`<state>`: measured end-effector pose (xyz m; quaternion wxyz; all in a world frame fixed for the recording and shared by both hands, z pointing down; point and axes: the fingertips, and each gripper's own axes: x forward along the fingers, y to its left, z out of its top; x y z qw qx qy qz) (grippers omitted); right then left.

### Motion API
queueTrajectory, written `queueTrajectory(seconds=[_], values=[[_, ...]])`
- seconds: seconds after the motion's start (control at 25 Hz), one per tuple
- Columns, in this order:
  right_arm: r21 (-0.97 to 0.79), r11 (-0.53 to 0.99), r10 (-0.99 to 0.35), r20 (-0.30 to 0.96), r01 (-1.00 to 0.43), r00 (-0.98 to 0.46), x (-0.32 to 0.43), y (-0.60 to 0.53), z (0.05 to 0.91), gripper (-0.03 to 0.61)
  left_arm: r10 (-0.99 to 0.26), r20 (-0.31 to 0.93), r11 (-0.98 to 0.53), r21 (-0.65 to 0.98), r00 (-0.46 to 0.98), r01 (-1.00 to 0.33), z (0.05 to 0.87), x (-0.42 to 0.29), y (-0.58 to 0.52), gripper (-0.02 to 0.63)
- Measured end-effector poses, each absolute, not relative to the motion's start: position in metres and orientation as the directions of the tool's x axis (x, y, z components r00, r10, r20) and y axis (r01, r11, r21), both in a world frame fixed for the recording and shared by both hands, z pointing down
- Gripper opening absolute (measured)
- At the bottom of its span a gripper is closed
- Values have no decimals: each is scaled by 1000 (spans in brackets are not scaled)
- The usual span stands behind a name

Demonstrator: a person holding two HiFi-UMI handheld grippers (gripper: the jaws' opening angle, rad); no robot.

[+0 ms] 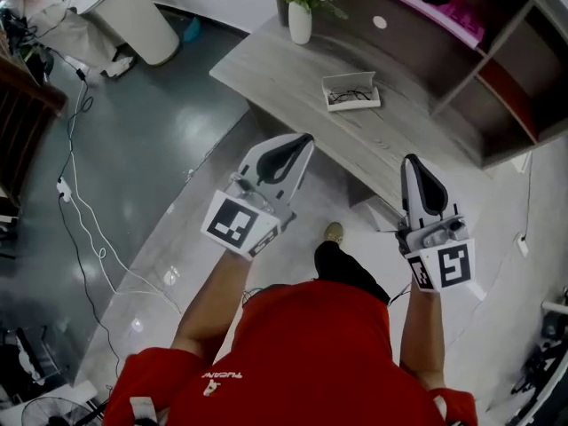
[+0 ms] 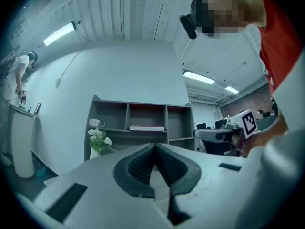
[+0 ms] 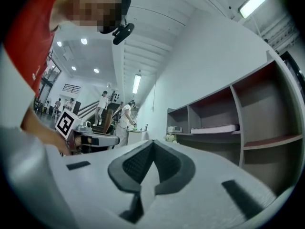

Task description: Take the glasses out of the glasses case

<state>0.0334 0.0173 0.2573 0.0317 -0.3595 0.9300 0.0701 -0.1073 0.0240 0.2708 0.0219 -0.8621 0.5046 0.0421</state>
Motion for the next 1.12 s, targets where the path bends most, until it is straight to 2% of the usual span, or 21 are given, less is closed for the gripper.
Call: queueTrajectory(seconds=[0.64, 1.12], values=[[63, 784, -616, -54, -618, -786, 53, -123, 287, 5, -850, 98, -524, -51, 518, -850, 334, -68, -139, 11], [42, 732, -680, -12, -680, -733, 45, -157, 309, 5, -730, 345, -650, -83, 590, -755, 407, -56, -201, 12]])
